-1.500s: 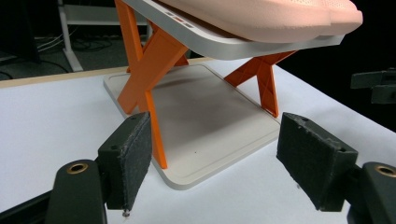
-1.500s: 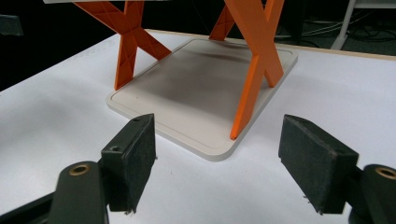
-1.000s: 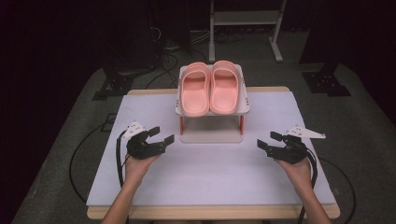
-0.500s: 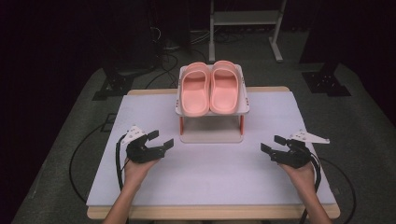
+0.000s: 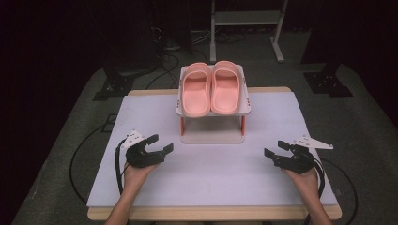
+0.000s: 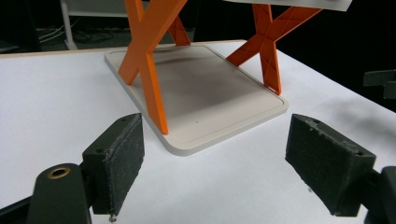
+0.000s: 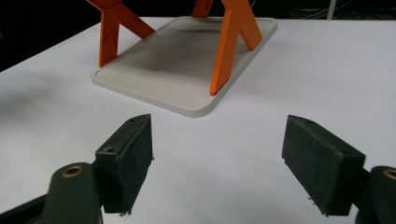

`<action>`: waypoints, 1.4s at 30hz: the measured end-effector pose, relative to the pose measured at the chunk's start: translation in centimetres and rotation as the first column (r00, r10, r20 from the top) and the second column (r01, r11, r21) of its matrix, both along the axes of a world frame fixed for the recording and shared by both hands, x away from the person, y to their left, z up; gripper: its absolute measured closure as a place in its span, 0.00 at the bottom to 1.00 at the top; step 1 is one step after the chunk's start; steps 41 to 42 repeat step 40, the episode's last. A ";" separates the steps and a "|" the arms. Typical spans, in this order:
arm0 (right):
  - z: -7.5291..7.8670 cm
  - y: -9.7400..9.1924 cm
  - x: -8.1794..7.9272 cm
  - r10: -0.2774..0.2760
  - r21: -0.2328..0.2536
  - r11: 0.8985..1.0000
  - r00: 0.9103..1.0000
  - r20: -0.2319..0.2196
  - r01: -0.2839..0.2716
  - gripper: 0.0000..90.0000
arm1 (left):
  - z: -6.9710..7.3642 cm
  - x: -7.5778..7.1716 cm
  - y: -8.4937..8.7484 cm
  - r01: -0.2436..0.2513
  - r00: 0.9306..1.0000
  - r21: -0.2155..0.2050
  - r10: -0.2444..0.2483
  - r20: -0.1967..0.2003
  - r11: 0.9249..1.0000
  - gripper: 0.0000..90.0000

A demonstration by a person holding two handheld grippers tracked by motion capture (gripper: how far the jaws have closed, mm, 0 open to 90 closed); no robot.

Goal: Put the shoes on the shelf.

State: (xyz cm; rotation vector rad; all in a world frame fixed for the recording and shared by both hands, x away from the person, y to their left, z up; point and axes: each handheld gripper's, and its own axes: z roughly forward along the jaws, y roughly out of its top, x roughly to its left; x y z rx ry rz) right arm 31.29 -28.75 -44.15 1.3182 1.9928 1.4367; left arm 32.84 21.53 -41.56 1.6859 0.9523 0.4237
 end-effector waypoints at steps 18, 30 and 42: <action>-1.3 -0.9 -1.2 -0.013 0.004 1.000 1.000 -0.013 0.014 0.27 | -1.1 -0.9 0.7 -0.004 1.000 0.004 0.004 -0.010 1.000 0.21; -2.0 -1.8 -2.4 -0.029 0.007 1.000 0.999 -0.013 0.029 0.26 | -2.1 -1.8 0.9 -0.004 1.000 0.012 0.004 -0.020 1.000 0.19; -2.6 -2.3 -4.3 -0.052 0.003 0.999 0.999 0.014 0.052 0.24 | -3.6 -3.0 1.0 -0.008 1.000 0.030 0.009 -0.023 1.000 0.16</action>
